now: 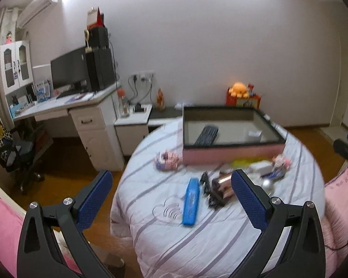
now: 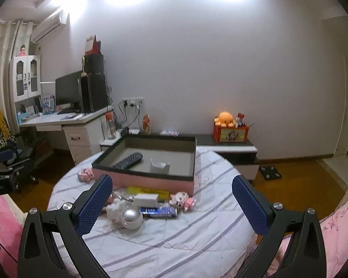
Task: Organize rigid objects
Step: 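Withdraw both tools from the box back toward the items, then grasp the blue highlighter with the left tool while the right grasps the white figurine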
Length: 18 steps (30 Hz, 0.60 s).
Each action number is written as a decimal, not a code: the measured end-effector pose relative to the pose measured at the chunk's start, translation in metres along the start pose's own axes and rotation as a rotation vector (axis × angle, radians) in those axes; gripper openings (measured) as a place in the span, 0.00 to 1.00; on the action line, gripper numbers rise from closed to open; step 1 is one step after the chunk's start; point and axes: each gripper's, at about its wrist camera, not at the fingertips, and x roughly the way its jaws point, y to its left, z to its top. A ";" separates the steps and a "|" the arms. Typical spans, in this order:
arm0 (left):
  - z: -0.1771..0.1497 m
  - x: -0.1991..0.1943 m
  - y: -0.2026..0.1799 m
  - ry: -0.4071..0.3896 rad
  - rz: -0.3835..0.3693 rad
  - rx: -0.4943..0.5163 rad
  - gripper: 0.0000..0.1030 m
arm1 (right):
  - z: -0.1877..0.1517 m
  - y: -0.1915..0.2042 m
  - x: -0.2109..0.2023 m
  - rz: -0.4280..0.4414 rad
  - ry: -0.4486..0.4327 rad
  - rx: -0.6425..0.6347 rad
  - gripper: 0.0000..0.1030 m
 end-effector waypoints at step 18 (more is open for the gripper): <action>-0.054 0.134 -0.003 0.337 -0.101 -0.005 0.72 | -0.051 -0.016 0.099 0.003 0.234 0.045 1.00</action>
